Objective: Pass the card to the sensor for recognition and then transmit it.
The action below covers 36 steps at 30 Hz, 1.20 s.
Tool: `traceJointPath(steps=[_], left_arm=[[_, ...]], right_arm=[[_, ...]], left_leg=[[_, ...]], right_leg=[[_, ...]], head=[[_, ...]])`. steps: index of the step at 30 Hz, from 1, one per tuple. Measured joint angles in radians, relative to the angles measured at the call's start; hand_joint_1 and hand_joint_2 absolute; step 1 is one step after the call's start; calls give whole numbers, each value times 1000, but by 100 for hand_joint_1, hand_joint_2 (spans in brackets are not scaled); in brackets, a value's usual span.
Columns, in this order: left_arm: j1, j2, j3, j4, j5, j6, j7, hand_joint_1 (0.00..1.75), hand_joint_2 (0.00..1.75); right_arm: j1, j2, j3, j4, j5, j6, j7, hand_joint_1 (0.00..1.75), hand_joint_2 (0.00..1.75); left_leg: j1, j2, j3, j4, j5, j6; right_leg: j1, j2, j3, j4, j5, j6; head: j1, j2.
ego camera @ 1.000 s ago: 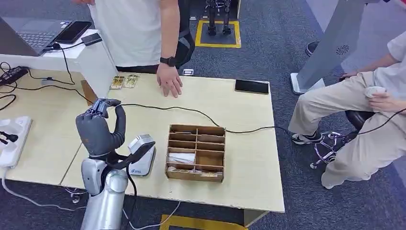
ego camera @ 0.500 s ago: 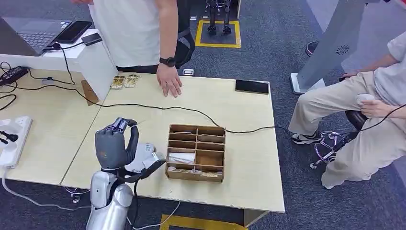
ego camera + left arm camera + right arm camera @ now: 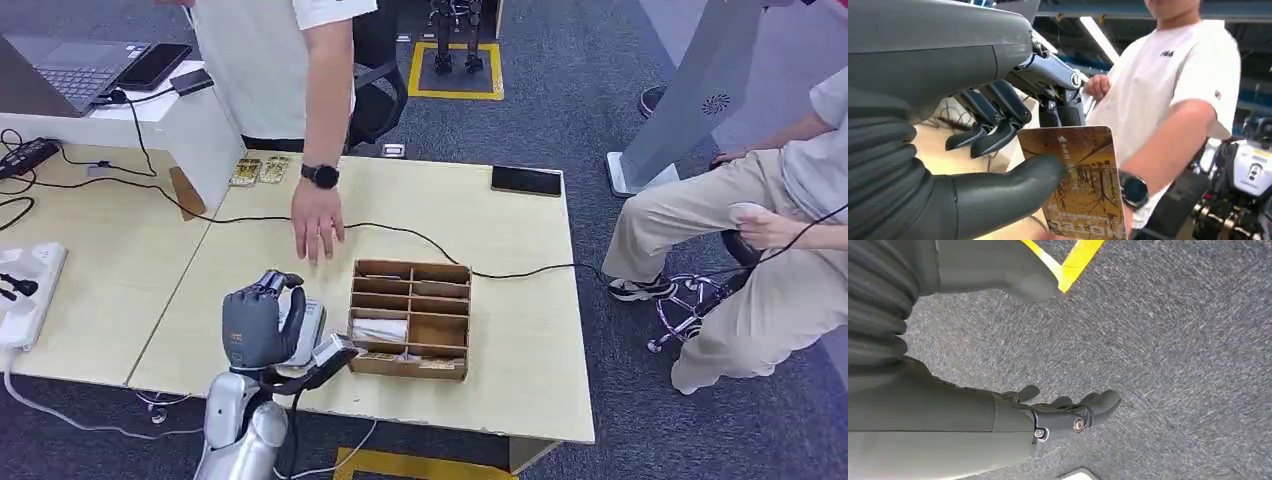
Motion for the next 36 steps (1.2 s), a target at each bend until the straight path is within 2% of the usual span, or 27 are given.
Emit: traceJointPath(steps=[8,19,36], left_arm=[[9,2,0,75,-19,0,53,175,175],[13,3,-1,128,-51,0,125,175,175],[12,6,-17,218,-29,0,137,175,175]], right_arm=[[1,7,-2,-10,1,15,5,0,175],[2,16,-10,-29,16,25,8,0,175],[1,19,-34,-32,36,33,-1,0,175]], left_leg=[[0,0,0,0,0,0],[0,0,0,0,0,0],[0,0,0,0,0,0]], right_leg=[[0,0,0,0,0,0],[0,0,0,0,0,0],[0,0,0,0,0,0]], head=[[0,0],[0,0],[0,0]])
